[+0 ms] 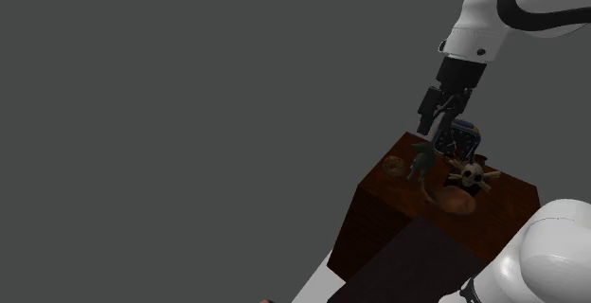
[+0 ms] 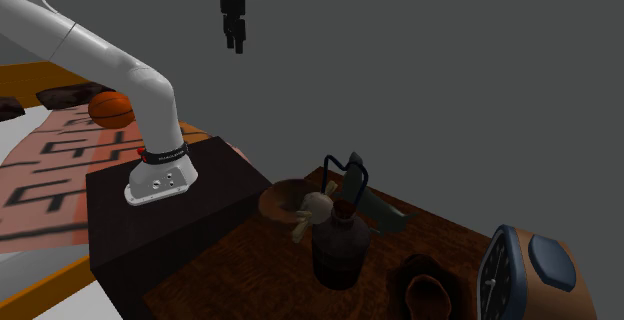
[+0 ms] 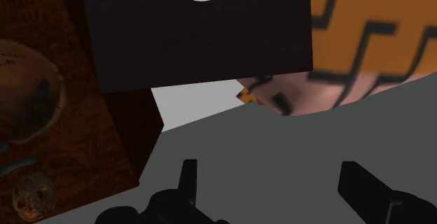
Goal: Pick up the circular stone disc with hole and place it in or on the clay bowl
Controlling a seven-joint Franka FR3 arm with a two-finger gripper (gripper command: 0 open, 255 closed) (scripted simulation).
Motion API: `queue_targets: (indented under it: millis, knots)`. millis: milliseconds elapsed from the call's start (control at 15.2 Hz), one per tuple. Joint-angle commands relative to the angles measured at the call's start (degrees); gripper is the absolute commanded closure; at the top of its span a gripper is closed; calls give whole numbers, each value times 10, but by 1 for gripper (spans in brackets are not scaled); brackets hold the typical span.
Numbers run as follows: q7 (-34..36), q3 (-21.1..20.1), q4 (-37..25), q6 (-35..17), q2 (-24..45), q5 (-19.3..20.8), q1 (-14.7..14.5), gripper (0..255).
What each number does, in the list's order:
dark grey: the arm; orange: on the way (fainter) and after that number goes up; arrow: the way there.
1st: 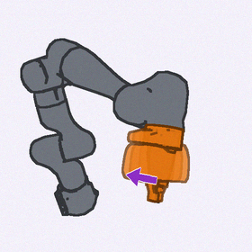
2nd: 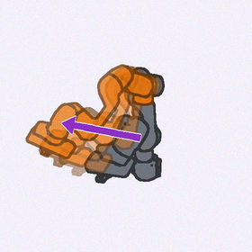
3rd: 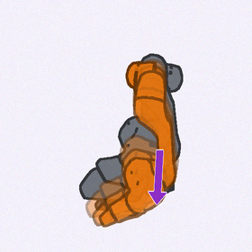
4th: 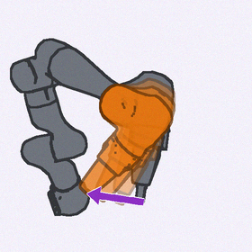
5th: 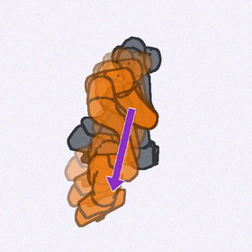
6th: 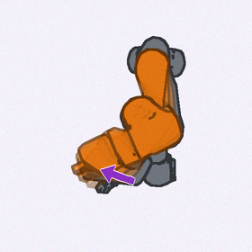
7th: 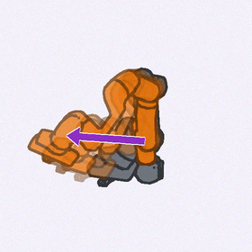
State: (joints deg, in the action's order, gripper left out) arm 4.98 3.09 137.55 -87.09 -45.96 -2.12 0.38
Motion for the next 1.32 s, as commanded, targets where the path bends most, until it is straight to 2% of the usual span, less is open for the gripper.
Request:
queue_targets:
  millis: [0,660,1254]
  knots:
    - [0,0,0,0,0,0,0,0]
    - [-134,101,113,-173,25,92,33,0]
    - [-255,210,140,-360,147,148,50,0]
